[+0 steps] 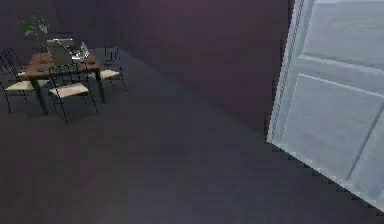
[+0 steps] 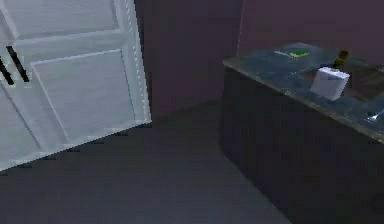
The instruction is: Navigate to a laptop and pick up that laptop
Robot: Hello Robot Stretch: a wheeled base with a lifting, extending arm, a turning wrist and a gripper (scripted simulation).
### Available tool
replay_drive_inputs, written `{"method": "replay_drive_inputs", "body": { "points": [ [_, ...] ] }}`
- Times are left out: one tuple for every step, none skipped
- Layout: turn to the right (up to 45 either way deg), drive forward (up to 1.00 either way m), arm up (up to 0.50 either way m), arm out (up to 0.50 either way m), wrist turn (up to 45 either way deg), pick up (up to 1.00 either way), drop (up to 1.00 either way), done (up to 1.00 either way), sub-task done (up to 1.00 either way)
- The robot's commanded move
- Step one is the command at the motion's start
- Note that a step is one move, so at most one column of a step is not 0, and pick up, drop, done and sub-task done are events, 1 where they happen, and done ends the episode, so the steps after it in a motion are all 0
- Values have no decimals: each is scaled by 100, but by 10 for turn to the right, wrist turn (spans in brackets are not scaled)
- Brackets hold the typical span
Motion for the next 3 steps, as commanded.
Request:
{"method": "replay_drive_inputs", "body": {
  "points": [
    [-450,0,0,0,0,0,0,0,0],
    [-210,0,0,0,0,0,0,0,0],
    [0,100,0,0,0,0,0,0,0]
  ]
}}
